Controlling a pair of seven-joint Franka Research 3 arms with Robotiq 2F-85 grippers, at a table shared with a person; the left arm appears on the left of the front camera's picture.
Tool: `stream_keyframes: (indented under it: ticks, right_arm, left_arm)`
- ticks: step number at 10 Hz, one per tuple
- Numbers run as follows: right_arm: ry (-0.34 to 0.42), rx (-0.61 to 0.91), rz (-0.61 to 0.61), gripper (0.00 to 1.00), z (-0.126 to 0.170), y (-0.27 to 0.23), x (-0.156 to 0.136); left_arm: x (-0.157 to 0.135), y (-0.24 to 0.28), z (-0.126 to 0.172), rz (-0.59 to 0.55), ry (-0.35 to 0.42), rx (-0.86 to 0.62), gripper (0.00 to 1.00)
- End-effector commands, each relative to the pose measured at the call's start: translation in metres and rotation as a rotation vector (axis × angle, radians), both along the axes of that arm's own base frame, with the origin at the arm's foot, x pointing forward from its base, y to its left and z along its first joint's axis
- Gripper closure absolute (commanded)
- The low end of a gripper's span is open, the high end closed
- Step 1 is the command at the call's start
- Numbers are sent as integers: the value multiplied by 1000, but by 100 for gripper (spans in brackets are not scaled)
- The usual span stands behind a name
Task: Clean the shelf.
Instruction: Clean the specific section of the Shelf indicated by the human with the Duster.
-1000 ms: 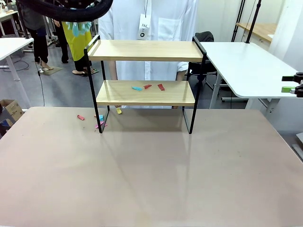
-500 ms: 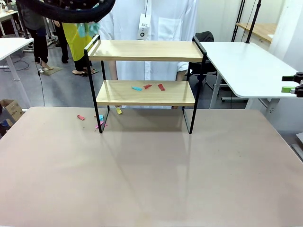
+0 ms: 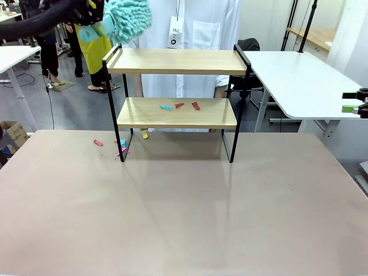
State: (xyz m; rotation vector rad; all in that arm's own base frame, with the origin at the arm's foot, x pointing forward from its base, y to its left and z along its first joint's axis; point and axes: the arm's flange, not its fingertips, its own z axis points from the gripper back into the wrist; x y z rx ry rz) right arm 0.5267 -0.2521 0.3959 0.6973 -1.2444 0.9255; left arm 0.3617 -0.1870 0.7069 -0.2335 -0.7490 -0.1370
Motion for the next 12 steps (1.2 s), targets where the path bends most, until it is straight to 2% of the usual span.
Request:
stream_keyframes:
  ticks: [1,4,6,7,10,12]
  right_arm:
    - [21,-16,-13,0,7,4,1]
    - [21,-16,-13,0,7,4,1]
    - [21,-16,-13,0,7,4,1]
    - [21,-16,-13,0,7,4,1]
    - [21,-16,-13,0,7,4,1]
    - [21,-16,-13,0,7,4,1]
  left_arm:
    - [-12,38,-3,-187,16,-90,87]
    - [-16,68,1,-427,-28,-202,87]
    - [-17,78,3,-672,-84,-257,87]
    - [-17,75,6,-780,-114,-220,87]
    - [-11,62,3,-975,-13,-53,87]
    - [-11,64,-1,-1063,48,56,87]
